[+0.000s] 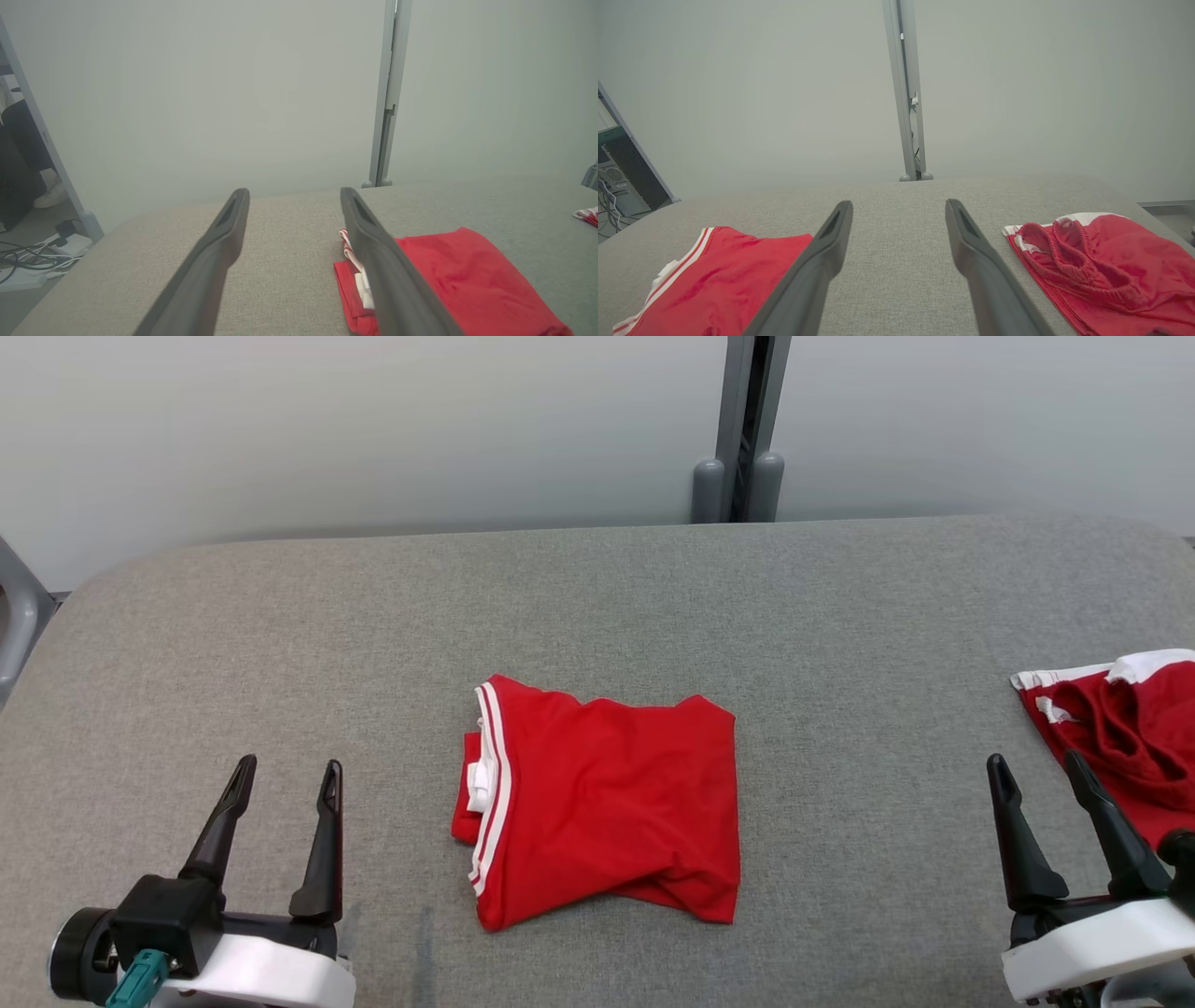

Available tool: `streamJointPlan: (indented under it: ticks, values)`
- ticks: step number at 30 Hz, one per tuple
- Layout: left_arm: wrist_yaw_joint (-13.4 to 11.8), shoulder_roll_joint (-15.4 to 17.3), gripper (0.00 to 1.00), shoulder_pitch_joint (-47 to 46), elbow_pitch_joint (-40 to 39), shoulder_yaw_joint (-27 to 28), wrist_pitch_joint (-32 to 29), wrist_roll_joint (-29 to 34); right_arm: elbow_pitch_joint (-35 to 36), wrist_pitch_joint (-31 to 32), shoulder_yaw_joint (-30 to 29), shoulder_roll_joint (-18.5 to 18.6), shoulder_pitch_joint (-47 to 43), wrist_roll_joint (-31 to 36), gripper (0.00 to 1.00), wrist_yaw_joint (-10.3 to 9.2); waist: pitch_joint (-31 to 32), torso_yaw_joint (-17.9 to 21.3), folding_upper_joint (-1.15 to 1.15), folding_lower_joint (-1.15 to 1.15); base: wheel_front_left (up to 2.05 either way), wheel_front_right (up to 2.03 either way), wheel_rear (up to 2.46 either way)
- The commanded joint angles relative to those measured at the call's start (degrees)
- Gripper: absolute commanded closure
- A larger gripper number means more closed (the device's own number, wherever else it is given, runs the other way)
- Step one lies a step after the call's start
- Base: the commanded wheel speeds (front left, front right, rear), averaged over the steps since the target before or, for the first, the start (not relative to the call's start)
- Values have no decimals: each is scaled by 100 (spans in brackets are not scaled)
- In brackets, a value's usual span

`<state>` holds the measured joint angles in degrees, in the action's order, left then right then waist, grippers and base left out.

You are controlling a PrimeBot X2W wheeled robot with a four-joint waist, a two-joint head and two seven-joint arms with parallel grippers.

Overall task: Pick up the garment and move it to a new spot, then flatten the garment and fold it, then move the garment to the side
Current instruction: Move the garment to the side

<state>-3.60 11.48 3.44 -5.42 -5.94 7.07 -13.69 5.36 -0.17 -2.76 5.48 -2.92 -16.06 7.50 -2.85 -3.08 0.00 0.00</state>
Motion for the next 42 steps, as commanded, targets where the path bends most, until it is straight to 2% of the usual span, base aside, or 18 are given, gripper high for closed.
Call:
streamJointPlan:
  ticks: [1,10,16,24,37,41,42]
  values:
    - [-20,21,0,13,-21,6,-7,-24,43,8,-19,7,-39,41,0,-3,-10,-9,0,0,0,0,0]
    - [-64,33,0,-85,-48,-18,26,-44,80,86,-69,16,8,161,0,-3,-72,-82,0,0,0,0,0]
    - [-48,-7,0,-279,-79,-89,67,-38,130,188,-95,72,153,291,0,-3,-270,-275,0,0,0,0,0]
    - [1,-102,0,-579,15,-187,246,-92,-316,351,350,121,509,321,0,-3,-623,-640,0,0,0,0,0]
    - [69,-245,0,-1009,398,-314,506,-167,-2379,127,1421,-32,1341,-153,0,-3,-1013,-1061,0,0,0,0,0]
    - [80,-255,0,-1067,477,-305,579,-195,-2757,129,1635,-69,1560,-294,0,-3,-1057,-1091,0,0,0,0,0]
    - [82,-254,0,-1083,488,-303,589,-190,-2837,135,1682,-66,1604,-323,27,-3,-1066,-1092,0,0,0,0,0]
